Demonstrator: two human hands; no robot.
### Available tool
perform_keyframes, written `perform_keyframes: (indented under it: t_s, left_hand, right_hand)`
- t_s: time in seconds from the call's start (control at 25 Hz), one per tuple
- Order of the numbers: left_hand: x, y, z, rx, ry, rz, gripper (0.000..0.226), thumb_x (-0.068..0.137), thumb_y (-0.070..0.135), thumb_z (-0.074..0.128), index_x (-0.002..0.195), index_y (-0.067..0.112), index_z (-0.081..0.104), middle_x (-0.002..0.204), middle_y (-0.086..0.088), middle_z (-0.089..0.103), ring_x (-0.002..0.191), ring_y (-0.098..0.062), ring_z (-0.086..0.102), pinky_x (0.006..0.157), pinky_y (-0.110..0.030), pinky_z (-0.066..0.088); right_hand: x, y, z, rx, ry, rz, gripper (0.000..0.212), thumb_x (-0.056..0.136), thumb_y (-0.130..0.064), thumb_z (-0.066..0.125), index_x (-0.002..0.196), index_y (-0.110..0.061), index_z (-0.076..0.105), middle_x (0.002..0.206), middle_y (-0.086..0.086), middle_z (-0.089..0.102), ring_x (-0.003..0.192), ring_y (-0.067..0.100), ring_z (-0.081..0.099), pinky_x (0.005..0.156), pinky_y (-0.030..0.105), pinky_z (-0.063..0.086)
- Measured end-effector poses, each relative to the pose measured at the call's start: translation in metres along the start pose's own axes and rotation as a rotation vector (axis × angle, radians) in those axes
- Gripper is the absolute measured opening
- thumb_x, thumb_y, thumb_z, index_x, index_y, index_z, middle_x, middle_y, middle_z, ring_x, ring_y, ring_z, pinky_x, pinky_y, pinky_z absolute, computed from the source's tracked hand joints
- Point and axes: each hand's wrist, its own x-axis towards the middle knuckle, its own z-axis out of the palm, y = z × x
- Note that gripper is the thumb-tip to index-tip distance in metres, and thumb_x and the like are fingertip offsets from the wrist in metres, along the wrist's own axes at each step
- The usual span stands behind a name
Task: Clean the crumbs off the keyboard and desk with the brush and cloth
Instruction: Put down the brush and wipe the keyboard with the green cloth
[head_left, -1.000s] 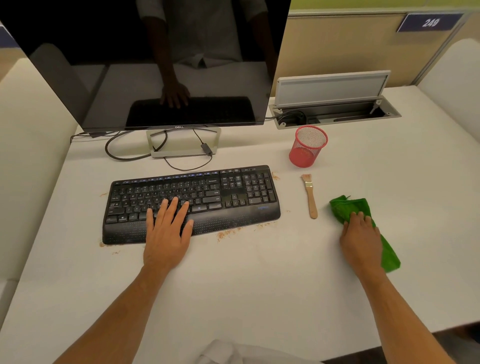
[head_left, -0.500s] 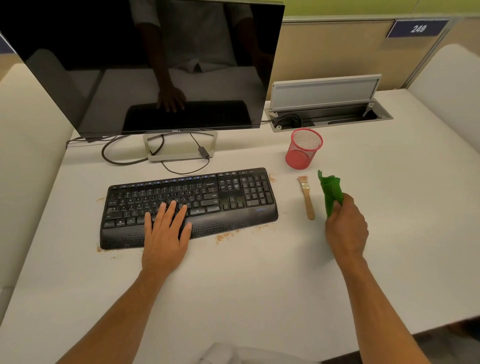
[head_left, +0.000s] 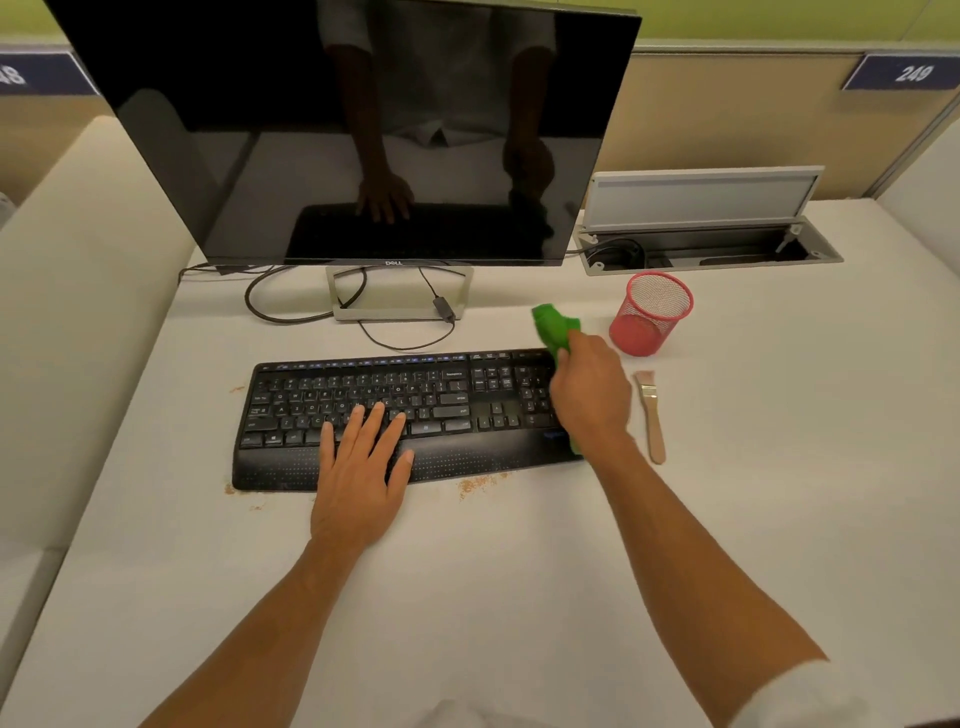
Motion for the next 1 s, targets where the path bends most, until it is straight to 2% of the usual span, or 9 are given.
perform_keyframes:
  t_s: [0.08, 0.12, 0.2, 0.24, 0.36, 0.48, 0.68, 0.88, 1.0]
  left_hand:
    - [0.000, -0.001, 0.000, -0.004, -0.003, -0.003, 0.057, 0.102, 0.052, 0.019, 0.153, 0.028, 0.030, 0.162, 0.000, 0.024, 0.152, -0.019, 0.006, 0.122, -0.053, 0.002]
    - [0.000, -0.001, 0.000, -0.005, 0.000, -0.001, 0.057, 0.102, 0.052, 0.020, 0.153, 0.028, 0.030, 0.162, 0.000, 0.024, 0.152, -0.019, 0.006, 0.122, -0.052, 0.002]
    - [0.000, -0.001, 0.000, 0.003, 0.005, 0.002, 0.057, 0.102, 0.052, 0.022, 0.153, 0.028, 0.031, 0.161, 0.000, 0.025, 0.152, -0.019, 0.008, 0.122, -0.052, 0.002]
    - [0.001, -0.001, 0.000, 0.008, 0.006, 0.002, 0.056, 0.102, 0.051, 0.022, 0.153, 0.028, 0.031, 0.161, 0.000, 0.025, 0.152, -0.019, 0.008, 0.122, -0.052, 0.003]
    - [0.000, -0.001, 0.002, 0.010, 0.017, 0.009, 0.056, 0.102, 0.051, 0.023, 0.153, 0.027, 0.031, 0.161, -0.001, 0.026, 0.152, -0.020, 0.008, 0.122, -0.053, 0.003]
    - [0.001, -0.001, 0.003, 0.012, 0.020, 0.008, 0.056, 0.102, 0.050, 0.023, 0.152, 0.026, 0.032, 0.161, -0.001, 0.026, 0.152, -0.020, 0.009, 0.122, -0.054, 0.004]
    - [0.000, -0.001, 0.003, 0.028, 0.033, 0.020, 0.056, 0.102, 0.049, 0.022, 0.152, 0.024, 0.033, 0.161, -0.003, 0.028, 0.152, -0.022, 0.013, 0.121, -0.056, 0.006]
    - [0.000, -0.002, 0.004, 0.032, 0.043, 0.033, 0.057, 0.102, 0.048, 0.024, 0.152, 0.022, 0.036, 0.160, -0.004, 0.028, 0.151, -0.023, 0.014, 0.121, -0.056, 0.007]
    - [-0.001, -0.003, 0.003, 0.029, 0.047, 0.036, 0.056, 0.102, 0.049, 0.026, 0.151, 0.023, 0.036, 0.160, -0.004, 0.029, 0.151, -0.023, 0.015, 0.121, -0.056, 0.009]
  right_hand:
    - [0.002, -0.009, 0.029, -0.082, -0.146, -0.093, 0.028, 0.099, -0.029, 0.051, 0.114, -0.007, 0.059, 0.114, 0.015, 0.063, 0.105, 0.034, 0.057, 0.082, 0.042, 0.042]
    - [0.000, -0.010, 0.042, -0.100, -0.222, -0.120, 0.037, 0.097, -0.037, 0.053, 0.120, -0.007, 0.056, 0.122, 0.016, 0.062, 0.114, 0.035, 0.055, 0.093, 0.045, 0.041]
    - [-0.002, -0.004, 0.055, -0.121, -0.356, -0.138, 0.062, 0.095, -0.049, 0.053, 0.143, -0.009, 0.043, 0.150, 0.015, 0.044, 0.141, 0.032, 0.037, 0.116, 0.050, 0.024]
    - [-0.001, 0.001, 0.056, -0.131, -0.398, -0.157, 0.071, 0.096, -0.052, 0.050, 0.152, -0.012, 0.033, 0.160, 0.012, 0.031, 0.150, 0.028, 0.024, 0.121, 0.050, 0.012]
    - [-0.003, 0.017, 0.054, -0.155, -0.403, -0.235, 0.070, 0.102, -0.052, 0.038, 0.160, -0.020, 0.016, 0.168, 0.003, 0.011, 0.155, 0.021, 0.006, 0.123, 0.051, -0.002]
    - [-0.009, 0.011, 0.061, -0.172, -0.358, -0.234, 0.060, 0.106, -0.040, 0.032, 0.160, -0.019, 0.016, 0.168, 0.002, 0.012, 0.155, 0.022, 0.005, 0.123, 0.054, 0.000]
    - [-0.015, -0.022, 0.073, -0.136, -0.395, -0.203, 0.058, 0.107, -0.036, 0.027, 0.160, -0.017, 0.014, 0.168, 0.003, 0.008, 0.155, 0.024, 0.001, 0.123, 0.054, -0.002]
    - [-0.037, -0.070, 0.090, -0.103, -0.464, -0.375, 0.060, 0.107, -0.036, 0.029, 0.160, -0.016, 0.012, 0.168, 0.005, 0.009, 0.155, 0.024, 0.000, 0.124, 0.053, -0.003]
    - [-0.040, -0.068, 0.088, -0.105, -0.501, -0.450, 0.061, 0.106, -0.034, 0.033, 0.160, -0.017, 0.011, 0.168, 0.002, 0.008, 0.155, 0.022, -0.001, 0.124, 0.051, -0.004]
